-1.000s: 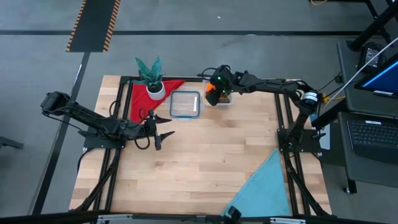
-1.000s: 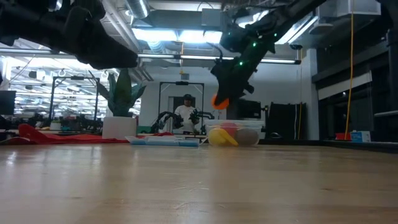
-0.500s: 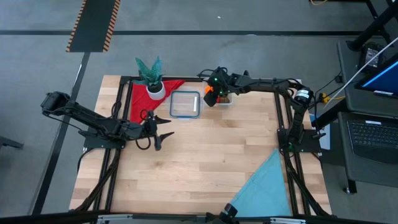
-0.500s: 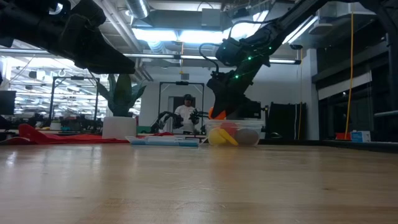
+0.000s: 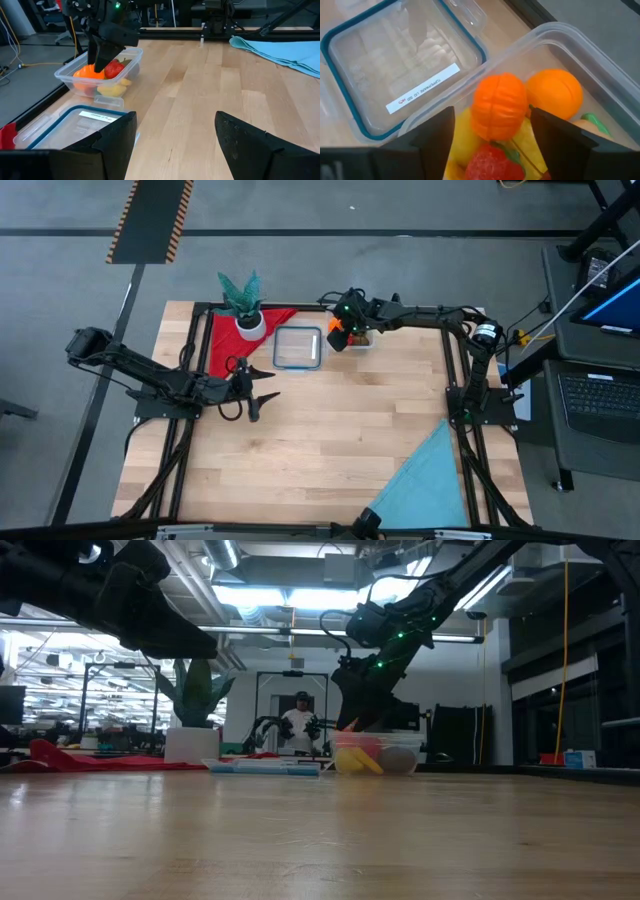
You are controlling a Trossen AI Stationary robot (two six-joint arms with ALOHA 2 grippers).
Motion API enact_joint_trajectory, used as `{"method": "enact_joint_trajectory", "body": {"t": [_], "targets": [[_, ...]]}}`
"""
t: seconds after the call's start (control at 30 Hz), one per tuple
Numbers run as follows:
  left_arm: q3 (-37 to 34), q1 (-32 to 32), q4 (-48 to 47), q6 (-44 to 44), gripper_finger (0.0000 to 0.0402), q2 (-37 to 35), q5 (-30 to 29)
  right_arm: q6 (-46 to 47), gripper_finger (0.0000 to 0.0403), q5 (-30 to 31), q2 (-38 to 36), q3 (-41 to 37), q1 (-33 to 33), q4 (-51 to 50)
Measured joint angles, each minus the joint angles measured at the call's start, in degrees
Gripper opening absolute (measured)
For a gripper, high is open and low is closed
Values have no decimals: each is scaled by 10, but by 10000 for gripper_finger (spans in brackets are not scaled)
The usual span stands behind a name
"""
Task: Pick and placing Produce into tupperware
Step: Put the pumpkin into the transparent bin, then return to Home position
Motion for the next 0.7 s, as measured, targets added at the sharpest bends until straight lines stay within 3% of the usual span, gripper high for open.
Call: {"method": "enact_joint_trajectory", "body": {"t": [0.17, 0.43, 0.57, 0.7], "targets": [[0, 0, 0, 2, 261, 0, 0, -17, 283, 2, 0, 4, 0, -10], [0, -4, 10, 26, 261, -10, 0, -50, 286, -21, -26, 19, 15, -32], [0, -24, 12, 43, 261, -34, 16, -93, 287, -135, -55, 18, 44, -37], [0, -50, 13, 88, 261, -68, 127, -122, 287, -303, -92, 18, 76, -36]]}}
